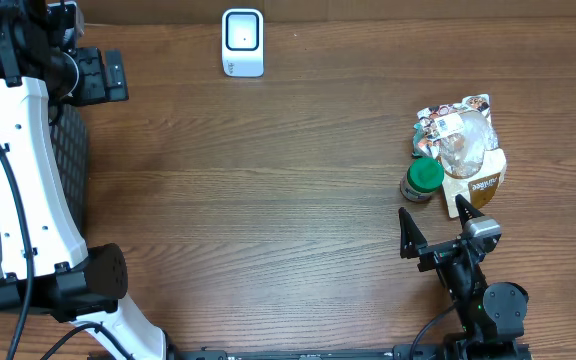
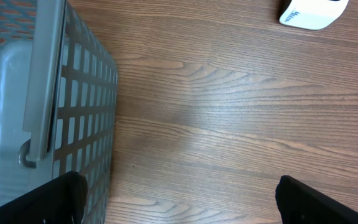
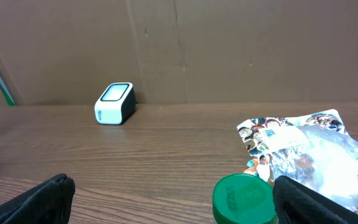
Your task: Scan the item barcode
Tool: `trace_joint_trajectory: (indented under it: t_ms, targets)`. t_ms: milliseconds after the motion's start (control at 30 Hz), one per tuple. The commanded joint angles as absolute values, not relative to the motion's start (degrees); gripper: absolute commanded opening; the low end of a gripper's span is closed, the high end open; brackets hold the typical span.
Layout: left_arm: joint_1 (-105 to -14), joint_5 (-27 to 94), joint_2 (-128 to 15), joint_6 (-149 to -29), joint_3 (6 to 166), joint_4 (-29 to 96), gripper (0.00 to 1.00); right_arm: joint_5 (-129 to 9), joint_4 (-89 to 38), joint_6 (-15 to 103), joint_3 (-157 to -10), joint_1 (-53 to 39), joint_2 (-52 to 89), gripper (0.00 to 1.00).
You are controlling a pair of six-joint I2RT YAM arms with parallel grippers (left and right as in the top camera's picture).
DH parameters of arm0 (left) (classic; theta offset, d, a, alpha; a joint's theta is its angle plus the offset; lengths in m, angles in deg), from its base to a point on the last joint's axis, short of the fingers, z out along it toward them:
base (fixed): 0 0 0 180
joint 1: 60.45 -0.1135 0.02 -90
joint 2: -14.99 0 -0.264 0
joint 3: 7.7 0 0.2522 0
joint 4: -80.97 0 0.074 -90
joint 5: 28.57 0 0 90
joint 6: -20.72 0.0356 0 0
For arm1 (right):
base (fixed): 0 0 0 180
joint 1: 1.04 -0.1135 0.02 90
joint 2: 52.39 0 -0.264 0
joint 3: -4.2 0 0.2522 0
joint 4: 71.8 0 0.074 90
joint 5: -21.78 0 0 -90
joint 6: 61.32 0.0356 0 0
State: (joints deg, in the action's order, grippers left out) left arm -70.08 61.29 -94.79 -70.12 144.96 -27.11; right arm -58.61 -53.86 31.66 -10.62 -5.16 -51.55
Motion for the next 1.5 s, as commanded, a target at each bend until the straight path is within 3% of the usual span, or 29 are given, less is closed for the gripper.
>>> trace_joint_trajectory:
  t_ms: [0, 600, 867, 1300, 1467]
  targets:
    - [-70.2, 61.7, -95.0, -69.1, 144.9, -27.0, 1.00, -59.2, -54.1, 31.6, -10.0, -5.2, -52.2, 1.00]
    - [-69.7, 61.7, -94.9, -69.1, 144.9, -27.0, 0.99, -59.2, -54.1, 31.6, -10.0, -5.2, -52.2, 1.00]
    - [-64.9, 61.7, -88.1, -69.1, 142.5, -27.0, 1.00, -59.2, -54.1, 31.6, -10.0, -5.2, -52.2, 1.00]
    - [-62.0, 64.6, -56.3, -67.0, 98.5, -24.2, 0.99, -59.2, -54.1, 31.6, -10.0, -5.2, -52.2, 1.00]
    - [-62.0, 64.4, -40.5, -66.0, 79.3, -4.4, 1.00, -59.2, -54.1, 31.6, -10.0, -5.2, -52.2, 1.00]
